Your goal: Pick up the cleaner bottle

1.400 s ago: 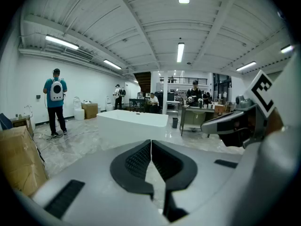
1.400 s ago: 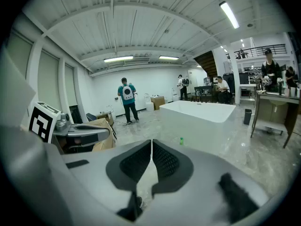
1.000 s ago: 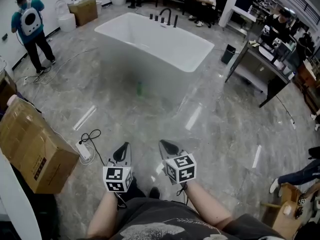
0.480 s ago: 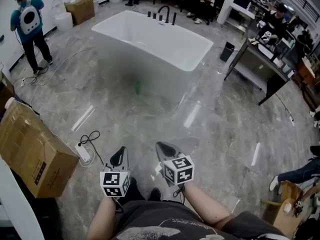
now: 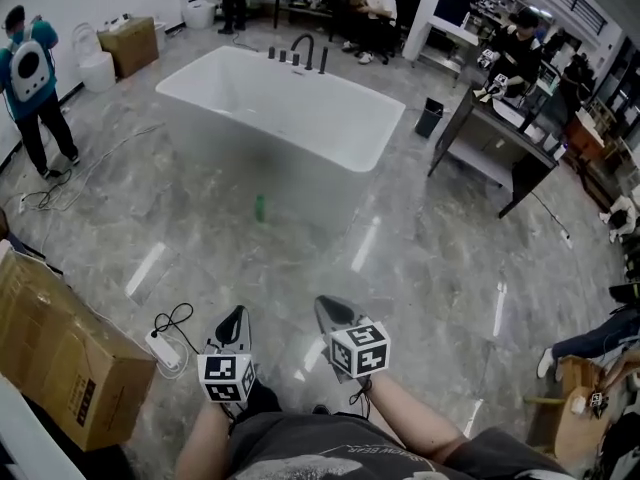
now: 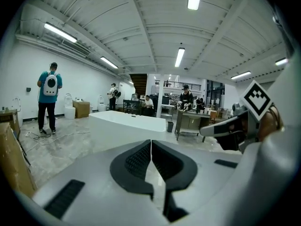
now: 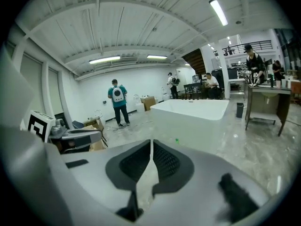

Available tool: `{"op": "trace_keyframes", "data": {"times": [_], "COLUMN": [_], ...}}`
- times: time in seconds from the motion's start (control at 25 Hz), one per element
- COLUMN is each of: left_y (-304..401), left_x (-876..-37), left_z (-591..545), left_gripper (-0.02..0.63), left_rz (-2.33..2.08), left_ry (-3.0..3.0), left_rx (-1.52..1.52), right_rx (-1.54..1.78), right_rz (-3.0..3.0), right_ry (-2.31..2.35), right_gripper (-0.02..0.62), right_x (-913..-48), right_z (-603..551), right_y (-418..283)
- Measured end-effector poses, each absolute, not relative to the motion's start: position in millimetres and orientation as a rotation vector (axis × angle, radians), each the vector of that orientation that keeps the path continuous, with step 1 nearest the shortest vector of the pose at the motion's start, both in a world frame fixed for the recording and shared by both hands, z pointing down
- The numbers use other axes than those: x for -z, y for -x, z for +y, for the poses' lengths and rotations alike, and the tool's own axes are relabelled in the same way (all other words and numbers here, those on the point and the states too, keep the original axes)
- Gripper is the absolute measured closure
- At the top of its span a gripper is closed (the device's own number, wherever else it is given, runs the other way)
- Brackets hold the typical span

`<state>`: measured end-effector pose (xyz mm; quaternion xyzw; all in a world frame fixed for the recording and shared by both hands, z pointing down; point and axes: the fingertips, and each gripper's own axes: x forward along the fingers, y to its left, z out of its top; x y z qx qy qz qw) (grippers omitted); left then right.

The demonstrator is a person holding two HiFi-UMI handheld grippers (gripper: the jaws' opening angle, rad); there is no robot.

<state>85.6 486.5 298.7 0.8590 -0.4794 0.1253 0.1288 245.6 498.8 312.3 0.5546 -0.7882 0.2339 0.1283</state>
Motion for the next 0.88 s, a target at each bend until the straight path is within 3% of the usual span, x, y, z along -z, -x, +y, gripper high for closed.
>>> {"op": "trace_keyframes", "data": {"times": [0.56, 0.88], "left_y": [23, 33], "left_x": [-306, -312], "left_z": [383, 356], "left_gripper": [0.588, 0.588], "left_rz": [-1.363, -1.323], "left_ry": [-2.495, -2.504], "left_rx": [-0.326, -0.295], "right_rx": [-0.729, -0.76], "right_rz": [-2.205, -2.138], "right_ry": [-1.692, -1.72], "right_gripper": [0.563, 0.563], "right_x": [-322, -335], "right_z": [411, 393], "right_y": [-161, -165]}}
